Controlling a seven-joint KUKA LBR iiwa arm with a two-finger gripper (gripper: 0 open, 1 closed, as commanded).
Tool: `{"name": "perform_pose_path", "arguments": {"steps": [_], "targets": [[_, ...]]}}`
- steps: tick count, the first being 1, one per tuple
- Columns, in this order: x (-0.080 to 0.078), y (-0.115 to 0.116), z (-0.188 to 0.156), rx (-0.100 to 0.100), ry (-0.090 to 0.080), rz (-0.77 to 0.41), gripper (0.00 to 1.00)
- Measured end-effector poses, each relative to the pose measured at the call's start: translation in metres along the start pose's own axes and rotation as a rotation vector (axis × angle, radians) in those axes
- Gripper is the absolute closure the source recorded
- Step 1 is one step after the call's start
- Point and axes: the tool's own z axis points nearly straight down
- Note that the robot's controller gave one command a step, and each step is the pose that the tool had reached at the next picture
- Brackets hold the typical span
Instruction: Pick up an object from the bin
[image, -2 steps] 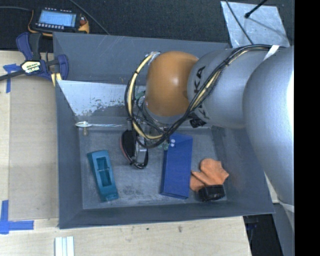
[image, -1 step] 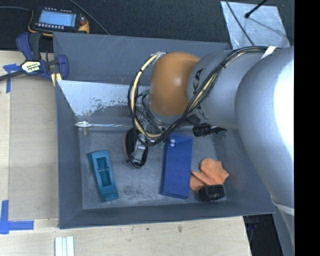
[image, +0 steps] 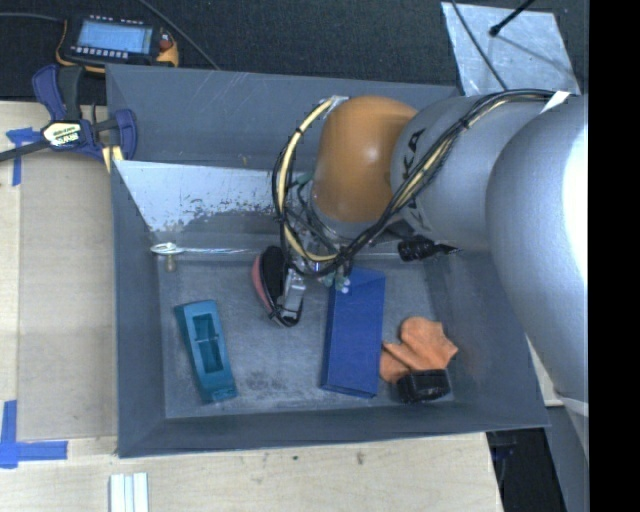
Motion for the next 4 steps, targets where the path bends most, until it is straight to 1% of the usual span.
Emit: {"name": "perform_pose_path", "arguments": {"steps": [1,2,3,4], "targets": [[-0.002,0.010,0.005,0.004,0.000,0.036,0.00],[-0.024,-0.037,0.038,0.004,0.001,-0.210,1.00],[-0.022,-0.037,0.039,0.004,0.006,-0.210,0.00],[-0.022,-0.036,0.039,0.004,0.006,-0.210,0.00]]}}
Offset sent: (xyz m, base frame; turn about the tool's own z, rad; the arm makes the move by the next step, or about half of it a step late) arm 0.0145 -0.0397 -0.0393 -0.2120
